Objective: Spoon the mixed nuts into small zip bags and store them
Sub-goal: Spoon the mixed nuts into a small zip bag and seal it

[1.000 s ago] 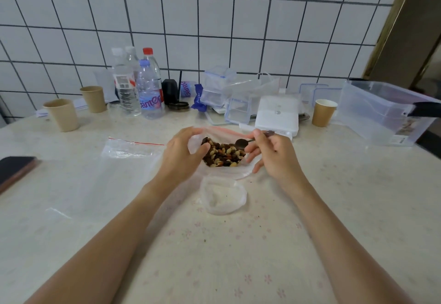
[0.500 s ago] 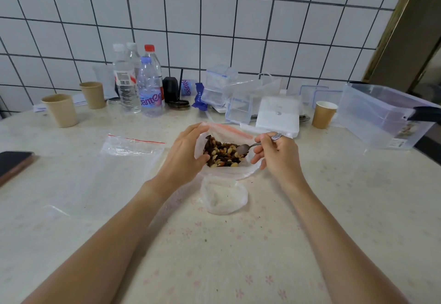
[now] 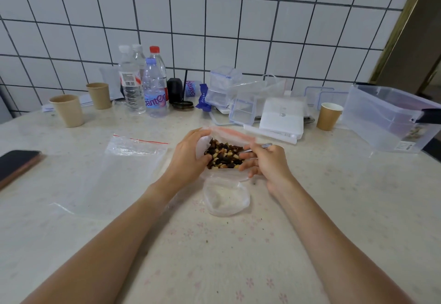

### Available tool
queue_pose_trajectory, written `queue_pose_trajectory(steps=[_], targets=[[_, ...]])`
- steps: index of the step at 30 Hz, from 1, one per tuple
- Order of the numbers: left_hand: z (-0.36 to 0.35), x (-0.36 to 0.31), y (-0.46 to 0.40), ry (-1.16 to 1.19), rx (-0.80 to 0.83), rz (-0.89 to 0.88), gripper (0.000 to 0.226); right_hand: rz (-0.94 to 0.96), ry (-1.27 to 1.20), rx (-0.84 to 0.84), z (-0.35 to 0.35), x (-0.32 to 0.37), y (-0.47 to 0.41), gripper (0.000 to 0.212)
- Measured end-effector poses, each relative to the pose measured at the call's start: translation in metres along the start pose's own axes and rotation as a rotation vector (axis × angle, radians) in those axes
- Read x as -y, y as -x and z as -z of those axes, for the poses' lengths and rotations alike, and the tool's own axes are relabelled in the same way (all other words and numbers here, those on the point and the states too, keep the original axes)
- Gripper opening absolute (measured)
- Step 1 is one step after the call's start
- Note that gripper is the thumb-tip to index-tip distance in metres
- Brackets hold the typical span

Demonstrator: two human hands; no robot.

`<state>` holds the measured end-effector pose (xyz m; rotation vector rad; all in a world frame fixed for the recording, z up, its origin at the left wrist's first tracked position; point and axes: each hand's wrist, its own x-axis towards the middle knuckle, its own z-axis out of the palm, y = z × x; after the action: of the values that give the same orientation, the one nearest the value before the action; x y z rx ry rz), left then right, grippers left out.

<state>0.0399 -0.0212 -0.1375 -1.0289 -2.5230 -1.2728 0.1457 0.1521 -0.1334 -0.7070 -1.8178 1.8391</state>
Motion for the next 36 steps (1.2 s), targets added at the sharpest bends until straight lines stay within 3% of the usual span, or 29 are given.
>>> queue_pose_trajectory(steps=[10, 19, 21, 26, 32, 36], targets=[[0.006, 0.002, -0.001, -0.041, -0.006, 0.051, 0.045, -0.040, -0.157, -0.109, 0.009, 0.011, 0.006, 0.022], [0.021, -0.011, 0.028, -0.166, -0.075, -0.118, 0.014, -0.001, -0.188, -0.071, 0.016, 0.022, 0.011, 0.021], [0.023, -0.013, 0.038, -0.206, -0.035, -0.101, 0.025, -0.003, -0.190, -0.058, 0.018, 0.024, 0.012, 0.023], [0.023, -0.011, 0.054, -0.173, 0.167, 0.077, 0.049, -0.003, -0.205, 0.053, 0.029, 0.030, 0.017, 0.028], [0.020, -0.010, 0.054, -0.201, 0.258, 0.110, 0.019, -0.013, -0.084, 0.263, 0.044, 0.041, 0.025, 0.028], [0.021, -0.006, 0.052, -0.134, 0.271, 0.118, 0.016, 0.015, 0.057, 0.405, 0.048, 0.047, 0.034, 0.030]])
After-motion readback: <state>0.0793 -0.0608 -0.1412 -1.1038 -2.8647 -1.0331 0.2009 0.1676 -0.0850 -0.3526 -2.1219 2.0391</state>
